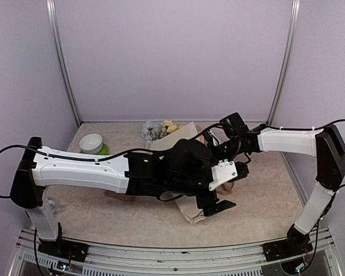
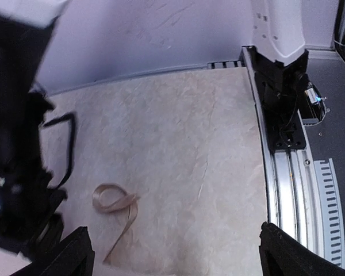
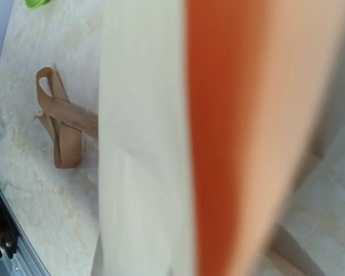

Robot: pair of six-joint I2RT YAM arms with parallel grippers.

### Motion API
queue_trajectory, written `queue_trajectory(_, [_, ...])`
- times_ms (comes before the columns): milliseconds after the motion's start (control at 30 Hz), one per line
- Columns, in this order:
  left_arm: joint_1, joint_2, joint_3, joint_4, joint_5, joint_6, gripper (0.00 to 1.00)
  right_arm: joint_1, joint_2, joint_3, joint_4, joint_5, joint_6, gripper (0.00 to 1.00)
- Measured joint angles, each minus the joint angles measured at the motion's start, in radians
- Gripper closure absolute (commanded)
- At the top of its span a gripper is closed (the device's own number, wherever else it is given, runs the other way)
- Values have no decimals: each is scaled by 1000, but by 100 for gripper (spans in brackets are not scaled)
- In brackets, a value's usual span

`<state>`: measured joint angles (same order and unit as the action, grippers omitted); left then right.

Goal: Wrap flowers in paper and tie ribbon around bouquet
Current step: Place the folded bouquet on the ribbon, then pick up the left side of the ribbon at the center of the board.

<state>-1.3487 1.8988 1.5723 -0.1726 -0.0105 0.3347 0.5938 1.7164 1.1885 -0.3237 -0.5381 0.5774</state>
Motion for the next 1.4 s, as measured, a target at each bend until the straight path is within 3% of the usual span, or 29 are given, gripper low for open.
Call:
queue_trajectory(133, [134, -188, -141, -86, -10, -275, 43, 2, 0, -40, 39, -1, 14, 100])
queue_trajectory(233, [331, -346, -310, -114, -48, -537, 55, 6, 0, -78, 69, 0, 27, 100])
queue_trajectory(300, [457, -450, -461, -130, -93, -677, 56, 11, 0, -95, 85, 0, 34, 100])
queue_trajectory(433, [618, -606, -752, -214, -157, -899, 40, 21, 0, -114, 116, 0, 42, 100])
queue_trajectory(500, [679, -639, -846, -233, -167, -970, 32, 25, -2, -121, 132, 0, 43, 100])
queue_trajectory(633, [818, -642, -974, -238, -187, -1074, 30, 30, -8, -139, 154, 0, 44, 100])
queue_trajectory(1033, [871, -506, -988, -121, -142, -1119, 46, 30, -18, -166, 179, -2, 21, 100])
queue_trajectory(1267, [867, -475, -977, -66, -88, -1115, 69, 30, -18, -166, 180, -3, 14, 100])
queue_trajectory(1400, [859, -472, -976, -67, -63, -1117, 71, 30, -18, -166, 179, -3, 14, 100])
